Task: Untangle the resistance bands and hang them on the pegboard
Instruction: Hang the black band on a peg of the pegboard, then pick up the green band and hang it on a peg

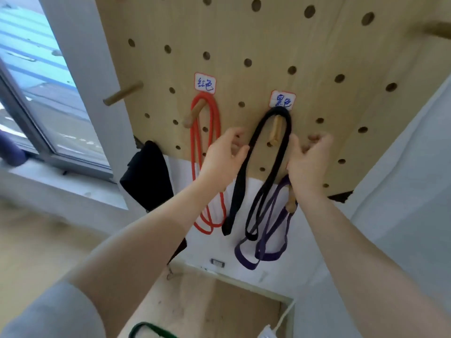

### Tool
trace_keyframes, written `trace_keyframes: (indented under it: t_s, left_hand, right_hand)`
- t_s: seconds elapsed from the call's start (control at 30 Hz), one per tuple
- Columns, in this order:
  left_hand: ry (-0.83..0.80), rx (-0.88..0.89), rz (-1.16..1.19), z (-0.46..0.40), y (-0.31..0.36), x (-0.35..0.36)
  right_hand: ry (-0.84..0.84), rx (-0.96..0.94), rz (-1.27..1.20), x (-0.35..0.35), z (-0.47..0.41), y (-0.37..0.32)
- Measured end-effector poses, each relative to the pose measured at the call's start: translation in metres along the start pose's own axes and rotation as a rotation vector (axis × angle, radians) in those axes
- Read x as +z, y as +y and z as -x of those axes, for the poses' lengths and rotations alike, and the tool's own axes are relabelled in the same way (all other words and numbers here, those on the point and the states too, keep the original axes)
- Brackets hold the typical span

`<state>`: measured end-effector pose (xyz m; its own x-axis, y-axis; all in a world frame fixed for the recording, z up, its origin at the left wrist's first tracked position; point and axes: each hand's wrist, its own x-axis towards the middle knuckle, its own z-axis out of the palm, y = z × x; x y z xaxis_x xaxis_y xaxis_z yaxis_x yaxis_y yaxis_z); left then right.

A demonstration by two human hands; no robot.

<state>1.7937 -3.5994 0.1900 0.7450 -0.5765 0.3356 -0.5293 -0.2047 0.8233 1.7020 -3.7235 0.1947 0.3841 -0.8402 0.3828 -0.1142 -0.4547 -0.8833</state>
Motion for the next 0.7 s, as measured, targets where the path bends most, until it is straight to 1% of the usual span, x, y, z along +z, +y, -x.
trace_keyframes:
  t_s: [0.03,0.1,0.2,0.3,0.33,0.4,0.47,0.53,0.6,0.7]
  left_hand:
    - [-0.014,-0.036,0.019,0.020,-0.018,-0.009]
    - [-0.091,-0.118,-0.002,0.060,-0.058,-0.029]
    - [-0.257,-0.237,-0.121,0.111,-0.131,-0.065]
    - [-0.364,-0.408,-0.210,0.153,-0.206,-0.108]
    - [-0.387,-0.486,-0.216,0.166,-0.232,-0.124]
    - [-0.380,-0.602,-0.188,0.190,-0.282,-0.156]
    - [-0.351,-0.670,-0.155,0.212,-0.321,-0.183]
    - [-0.359,-0.738,-0.177,0.231,-0.354,-0.202]
    - [-0.364,-0.799,-0.181,0.249,-0.387,-0.214]
    - [-0.335,-0.919,-0.143,0.276,-0.446,-0.212]
  right_hand:
    - [-0.035,0.091,-0.081,0.004,0.021,0.009]
    - [-0.226,0.178,-0.089,0.020,0.065,0.026]
    - [-0.581,0.210,-0.035,0.069,0.131,0.029]
    - [-0.841,0.186,0.053,0.124,0.192,0.022]
    - [-0.897,0.185,0.100,0.144,0.210,0.023]
    - [-0.962,0.199,0.201,0.184,0.243,0.026]
    - [-0.999,0.229,0.303,0.222,0.272,0.032]
    - [-1.032,0.282,0.393,0.256,0.297,0.043]
    - [-1.085,0.323,0.458,0.287,0.323,0.065]
    - [-1.191,0.363,0.536,0.333,0.364,0.114]
